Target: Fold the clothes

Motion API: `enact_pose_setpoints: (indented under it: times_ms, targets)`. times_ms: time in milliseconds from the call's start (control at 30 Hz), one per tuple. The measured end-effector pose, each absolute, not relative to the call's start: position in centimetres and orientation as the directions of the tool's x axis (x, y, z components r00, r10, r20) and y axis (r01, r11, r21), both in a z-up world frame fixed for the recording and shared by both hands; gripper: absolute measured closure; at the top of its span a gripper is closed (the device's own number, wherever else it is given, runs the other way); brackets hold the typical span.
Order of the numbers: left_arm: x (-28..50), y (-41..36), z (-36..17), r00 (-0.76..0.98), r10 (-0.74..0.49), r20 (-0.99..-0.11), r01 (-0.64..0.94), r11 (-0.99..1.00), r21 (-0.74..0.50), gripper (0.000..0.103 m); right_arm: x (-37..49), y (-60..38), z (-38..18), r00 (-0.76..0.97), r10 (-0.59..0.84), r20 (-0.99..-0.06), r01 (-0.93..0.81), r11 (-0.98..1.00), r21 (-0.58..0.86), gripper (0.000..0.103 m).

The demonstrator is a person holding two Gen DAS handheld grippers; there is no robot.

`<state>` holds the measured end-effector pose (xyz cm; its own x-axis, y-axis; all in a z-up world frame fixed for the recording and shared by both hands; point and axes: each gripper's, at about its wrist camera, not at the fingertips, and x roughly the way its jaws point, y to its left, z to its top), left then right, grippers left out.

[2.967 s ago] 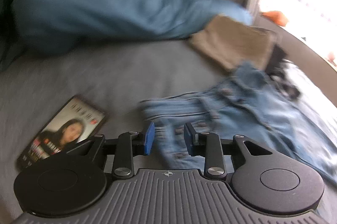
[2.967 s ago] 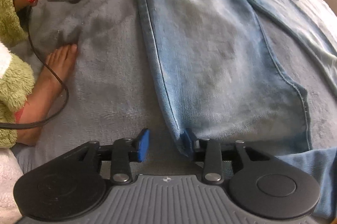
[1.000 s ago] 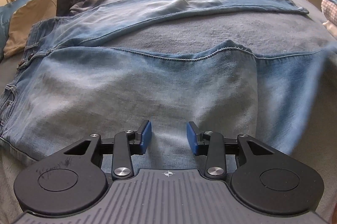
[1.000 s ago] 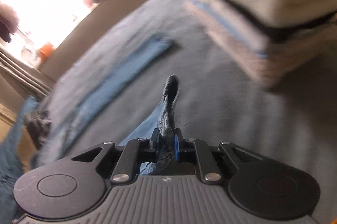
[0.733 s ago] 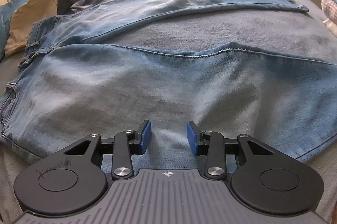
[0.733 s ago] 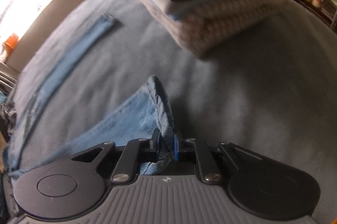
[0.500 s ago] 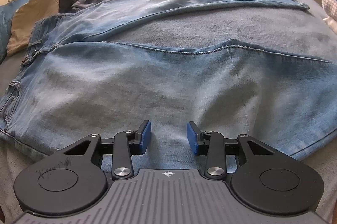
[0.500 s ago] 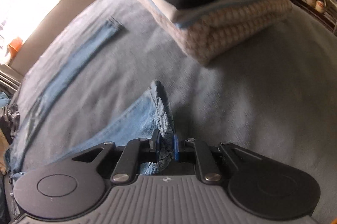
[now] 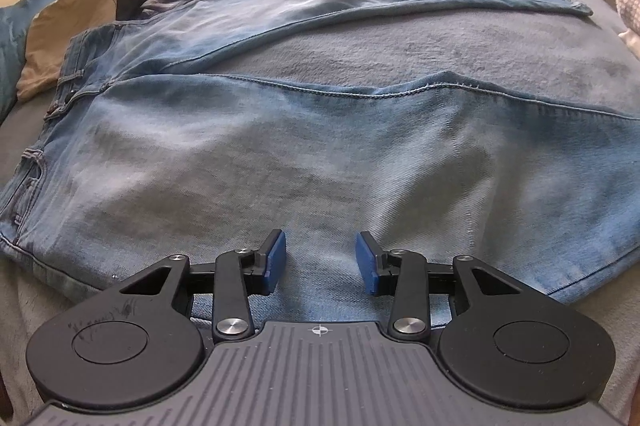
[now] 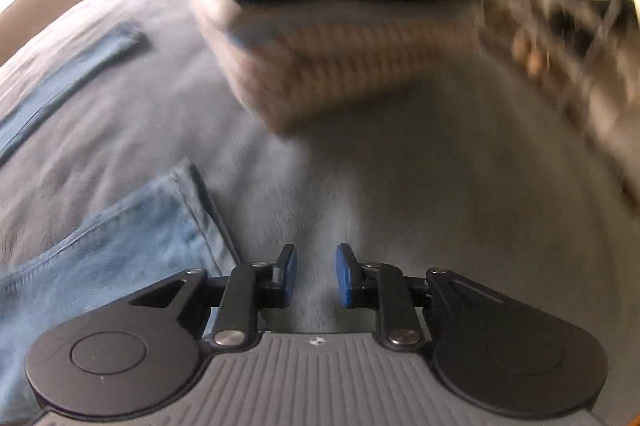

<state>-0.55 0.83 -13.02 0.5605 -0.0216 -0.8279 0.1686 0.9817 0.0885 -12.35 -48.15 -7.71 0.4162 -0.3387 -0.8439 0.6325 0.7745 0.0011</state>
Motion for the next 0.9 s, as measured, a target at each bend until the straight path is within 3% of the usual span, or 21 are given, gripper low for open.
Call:
enact_pose_setpoints:
  times_ms: [167,333,433,567,633,900]
  targets:
    - [-0.5,0.6,-13.0,0.561,-0.014,-0.828,0.165,0.982,0.095,0.064,-9.9,-43.3,-5.9,0.605,-0.204,-0.77,0.374,0.926,0.048,0.08]
    - [-0.6,1.2,-12.7,0.559,-0.018,-0.829,0.136,0.988,0.071,0.064,-5.2,-38.9,-7.3,0.59,-0.077,-0.804,0.199,0.979,0.053,0.08]
    - [-0.5,1.7,-12.5,0.565,-0.008,-0.825,0.111,0.992,0.067,0.064,-2.1,-34.1,-6.8,0.6,0.083,-0.796,-0.023,0.996,0.087,0.08]
    - [-0.3,2.3,-12.3,0.574,0.009,-0.819,0.075,0.995,0.063,0.064,0.9,-25.0,-6.3,0.499,0.375,-0.781,-0.424,0.892,0.158,0.08]
    - [-0.3,2.5,-12.2,0.588,0.029,-0.808,0.05,0.996,0.072,0.064,1.7,-20.8,-6.8,0.416,0.448,-0.792,-0.552,0.816,0.171,0.08]
    - [1.0,4.5,-11.6,0.644,0.085,-0.761,-0.002,0.994,0.11,0.064,4.5,-12.6,-9.3,0.188,0.547,-0.816,-0.728,0.635,0.258,0.08]
